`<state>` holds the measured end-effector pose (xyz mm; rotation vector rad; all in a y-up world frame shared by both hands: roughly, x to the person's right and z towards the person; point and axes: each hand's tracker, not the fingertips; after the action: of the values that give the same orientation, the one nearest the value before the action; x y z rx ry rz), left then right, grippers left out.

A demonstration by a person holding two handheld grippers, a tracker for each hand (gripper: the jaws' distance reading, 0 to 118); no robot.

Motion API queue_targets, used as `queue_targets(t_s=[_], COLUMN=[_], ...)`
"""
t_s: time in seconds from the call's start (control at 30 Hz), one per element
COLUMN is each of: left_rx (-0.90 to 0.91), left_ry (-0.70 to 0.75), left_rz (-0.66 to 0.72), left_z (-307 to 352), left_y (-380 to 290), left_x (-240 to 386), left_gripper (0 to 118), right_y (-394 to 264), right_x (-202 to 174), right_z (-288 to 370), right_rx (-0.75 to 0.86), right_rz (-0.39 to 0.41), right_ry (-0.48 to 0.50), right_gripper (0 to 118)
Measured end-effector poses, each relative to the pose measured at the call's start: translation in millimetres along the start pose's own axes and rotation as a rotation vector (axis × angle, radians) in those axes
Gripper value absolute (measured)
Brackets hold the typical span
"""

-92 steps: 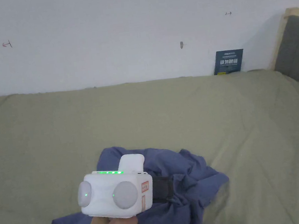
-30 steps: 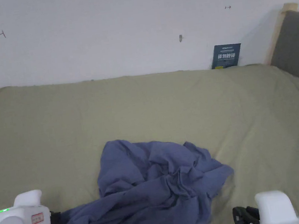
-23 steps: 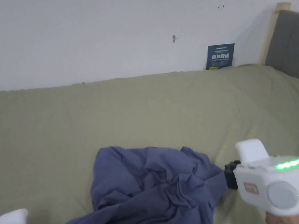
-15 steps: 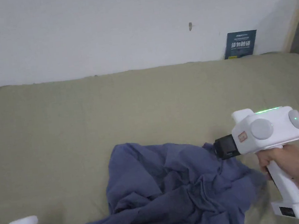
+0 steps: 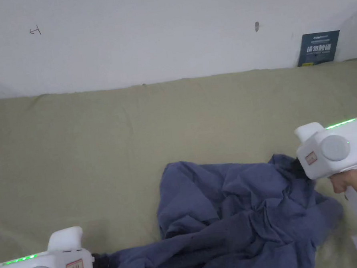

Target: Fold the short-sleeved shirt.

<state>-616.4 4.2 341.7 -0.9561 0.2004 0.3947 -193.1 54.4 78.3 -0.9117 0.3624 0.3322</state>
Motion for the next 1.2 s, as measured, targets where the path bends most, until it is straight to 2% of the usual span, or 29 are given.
queue_targets(t_s=[0.13, 0.37, 0.53, 0.63, 0.77, 0.9, 1.2], left_rx=[0.081, 0.269, 0.409, 0.469, 0.530, 0.553, 0.560], left_ry=[0.075, 0.154, 0.066, 0.067, 0.089, 0.084, 0.124], left_rz=[-0.020, 0.040, 0.114, 0.094, 0.061, 0.067, 0.089], left_z=[45, 170, 268, 315, 359, 383, 373], left_y=[8, 32, 44, 52, 65, 75, 108], left_x=[-1, -27, -23, -9, 7, 13, 16], left_gripper=[0, 0, 0, 0, 0, 0, 0], right_y=[-6, -25, -43, -49, -50, -46, -12], right_x=[16, 78, 91, 86, 83, 83, 79], right_z=[102, 250, 332, 370, 404, 421, 414], right_rx=[0.118, 0.288, 0.407, 0.464, 0.507, 0.536, 0.537], right_rz=[-0.028, -0.175, -0.237, -0.217, -0.196, -0.208, -0.204], right_ry=[-0.011, 0.027, 0.080, 0.081, 0.061, 0.052, 0.033], right_gripper=[0, 0, 0, 0, 0, 0, 0])
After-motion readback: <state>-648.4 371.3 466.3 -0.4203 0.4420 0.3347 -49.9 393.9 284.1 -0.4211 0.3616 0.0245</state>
